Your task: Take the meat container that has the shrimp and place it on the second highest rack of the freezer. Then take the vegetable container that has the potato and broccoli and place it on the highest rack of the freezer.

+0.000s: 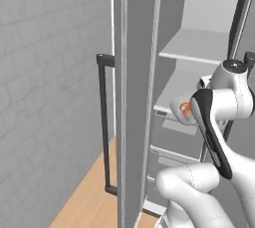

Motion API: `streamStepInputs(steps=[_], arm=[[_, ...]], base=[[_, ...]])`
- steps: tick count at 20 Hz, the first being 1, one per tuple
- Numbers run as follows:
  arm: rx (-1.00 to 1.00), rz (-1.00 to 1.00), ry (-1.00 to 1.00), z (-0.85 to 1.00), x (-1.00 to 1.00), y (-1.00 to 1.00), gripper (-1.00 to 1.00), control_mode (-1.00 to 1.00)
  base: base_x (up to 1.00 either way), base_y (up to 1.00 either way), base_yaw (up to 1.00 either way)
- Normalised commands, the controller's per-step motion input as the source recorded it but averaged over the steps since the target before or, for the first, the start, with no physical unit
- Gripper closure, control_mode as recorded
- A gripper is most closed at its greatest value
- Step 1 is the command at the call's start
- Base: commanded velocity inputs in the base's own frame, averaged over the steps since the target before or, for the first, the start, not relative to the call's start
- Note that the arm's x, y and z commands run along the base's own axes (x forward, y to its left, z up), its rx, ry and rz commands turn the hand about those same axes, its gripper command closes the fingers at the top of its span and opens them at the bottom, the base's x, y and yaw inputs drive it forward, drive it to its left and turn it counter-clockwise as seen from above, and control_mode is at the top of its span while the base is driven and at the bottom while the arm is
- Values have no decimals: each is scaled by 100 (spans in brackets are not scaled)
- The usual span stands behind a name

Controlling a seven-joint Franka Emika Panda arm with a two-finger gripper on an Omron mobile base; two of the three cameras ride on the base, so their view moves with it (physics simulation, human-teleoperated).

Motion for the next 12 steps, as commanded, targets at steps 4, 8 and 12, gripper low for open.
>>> streamStepInputs(steps=[4, 8, 12], arm=[[0, 0, 0, 0, 0, 0, 100, 100], [0, 0, 0, 0, 0, 0, 100, 100], [0, 0, 0, 0, 0, 0, 100, 100]], base=[[33, -7, 0], [60, 32, -14], [38, 0, -23]])
